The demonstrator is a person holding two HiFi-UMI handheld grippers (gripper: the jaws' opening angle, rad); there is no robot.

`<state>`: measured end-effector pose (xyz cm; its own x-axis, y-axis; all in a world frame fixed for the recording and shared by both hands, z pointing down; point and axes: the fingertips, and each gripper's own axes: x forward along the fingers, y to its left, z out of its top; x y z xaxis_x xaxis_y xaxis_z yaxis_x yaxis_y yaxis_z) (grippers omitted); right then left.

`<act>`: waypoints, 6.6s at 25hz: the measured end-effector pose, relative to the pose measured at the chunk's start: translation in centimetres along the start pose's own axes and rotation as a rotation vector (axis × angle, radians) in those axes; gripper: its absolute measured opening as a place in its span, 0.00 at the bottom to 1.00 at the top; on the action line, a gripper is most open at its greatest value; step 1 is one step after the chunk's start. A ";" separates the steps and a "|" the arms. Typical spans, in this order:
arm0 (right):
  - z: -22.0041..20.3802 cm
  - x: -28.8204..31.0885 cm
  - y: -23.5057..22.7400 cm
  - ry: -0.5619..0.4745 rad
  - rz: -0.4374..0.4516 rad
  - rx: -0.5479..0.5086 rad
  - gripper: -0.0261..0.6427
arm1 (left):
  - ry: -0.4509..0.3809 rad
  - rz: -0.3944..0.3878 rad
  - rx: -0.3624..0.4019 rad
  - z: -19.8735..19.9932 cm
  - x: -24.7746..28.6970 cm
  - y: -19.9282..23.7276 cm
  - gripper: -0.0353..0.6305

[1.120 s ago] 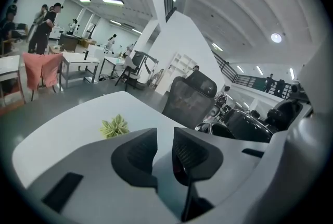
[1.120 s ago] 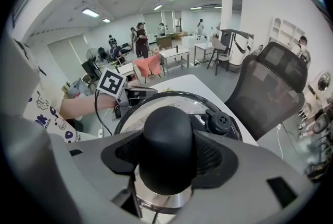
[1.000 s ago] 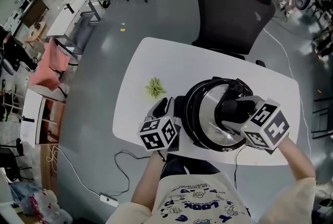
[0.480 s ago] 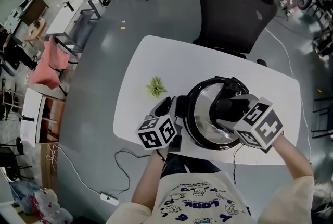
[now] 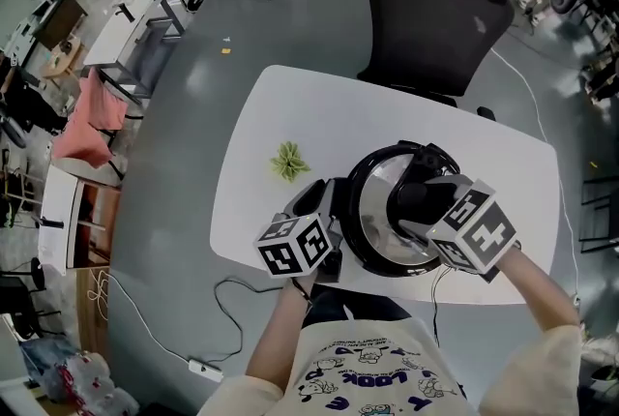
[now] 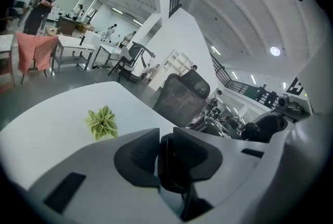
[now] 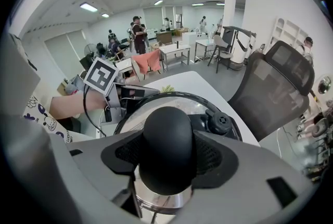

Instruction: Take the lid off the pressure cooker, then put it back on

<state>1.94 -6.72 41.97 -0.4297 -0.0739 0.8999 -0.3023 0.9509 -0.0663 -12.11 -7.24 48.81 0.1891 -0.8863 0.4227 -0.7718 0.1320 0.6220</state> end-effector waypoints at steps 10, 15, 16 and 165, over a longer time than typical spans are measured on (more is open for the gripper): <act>-0.3 0.9 -0.8 -0.002 -0.014 0.038 0.48 | 0.002 -0.014 -0.003 0.2 0.4 -0.4 0.18; -0.2 1.1 -0.9 -0.001 -0.021 0.031 0.48 | 0.001 -0.012 -0.006 0.4 0.6 -0.5 0.18; -0.2 1.1 -0.9 -0.002 -0.023 0.030 0.48 | 0.001 -0.012 -0.007 0.4 0.7 -0.5 0.18; 0.9 -17.4 -8.6 -1.055 -0.642 0.391 0.06 | -0.481 -0.067 0.615 13.8 -7.5 -18.3 0.07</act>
<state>11.28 -13.91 26.54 -0.5214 -0.8514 0.0569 -0.8533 0.5203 -0.0342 -7.79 -9.19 25.13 0.0717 -0.9972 -0.0220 -0.9923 -0.0735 0.0996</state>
